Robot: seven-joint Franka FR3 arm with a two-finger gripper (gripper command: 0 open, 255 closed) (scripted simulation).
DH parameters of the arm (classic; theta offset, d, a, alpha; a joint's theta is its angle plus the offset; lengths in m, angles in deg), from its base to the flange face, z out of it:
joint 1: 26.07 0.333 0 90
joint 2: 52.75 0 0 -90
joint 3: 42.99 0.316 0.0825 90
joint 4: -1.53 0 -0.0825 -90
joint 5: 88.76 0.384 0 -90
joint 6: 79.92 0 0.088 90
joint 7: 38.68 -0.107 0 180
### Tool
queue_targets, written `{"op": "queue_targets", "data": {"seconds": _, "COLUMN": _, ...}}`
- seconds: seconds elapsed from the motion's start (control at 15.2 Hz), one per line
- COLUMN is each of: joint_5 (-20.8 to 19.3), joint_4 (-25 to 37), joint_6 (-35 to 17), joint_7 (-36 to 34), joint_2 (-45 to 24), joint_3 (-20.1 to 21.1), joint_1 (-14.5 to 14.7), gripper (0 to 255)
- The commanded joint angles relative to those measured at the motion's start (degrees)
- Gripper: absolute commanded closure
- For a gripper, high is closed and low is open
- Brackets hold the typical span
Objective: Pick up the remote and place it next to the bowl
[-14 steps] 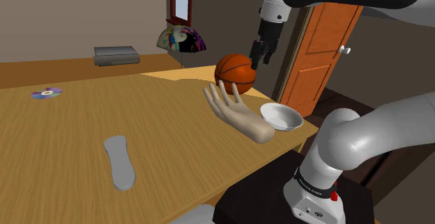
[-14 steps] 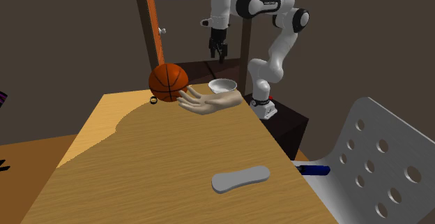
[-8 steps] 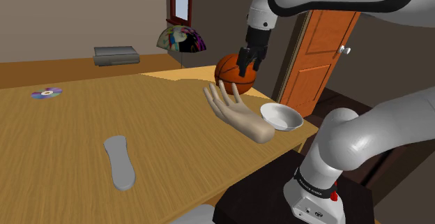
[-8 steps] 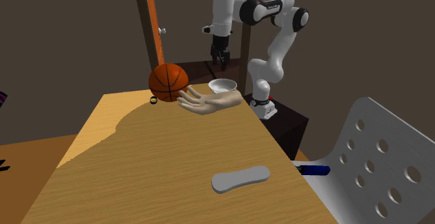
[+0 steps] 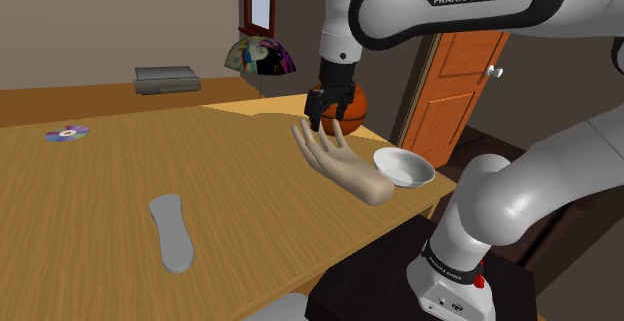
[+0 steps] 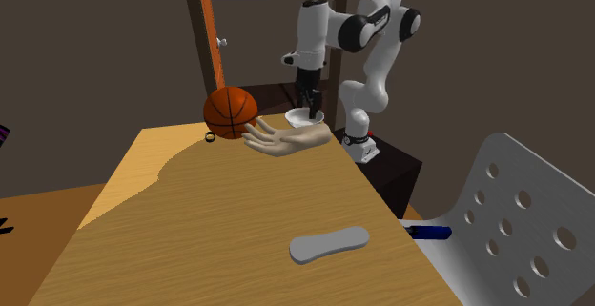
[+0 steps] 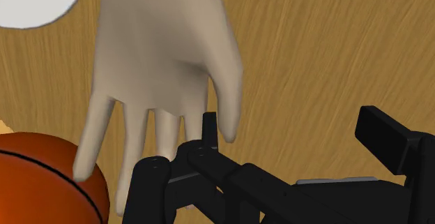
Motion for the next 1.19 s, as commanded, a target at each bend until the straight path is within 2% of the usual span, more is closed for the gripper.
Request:
{"op": "queue_targets", "data": {"seconds": 0.0, "joint_5": 0.9, "joint_4": 0.9, "joint_6": -2.0, "joint_7": -3.1, "joint_2": -3.0, "joint_3": 2.3, "joint_1": 0.6, "gripper": 0}}
{"op": "queue_targets", "data": {"seconds": 0.59, "joint_5": 1.2, "joint_4": 7.5, "joint_6": -9.7, "joint_7": -15.9, "joint_2": -17.7, "joint_3": 11.2, "joint_1": 2.3, "gripper": 0}}
{"op": "queue_targets", "data": {"seconds": 1.12, "joint_5": -4.4, "joint_4": 18.4, "joint_6": -13.8, "joint_7": -28.6, "joint_2": -34.2, "joint_3": 17.0, "joint_1": 4.3, "gripper": 0}}
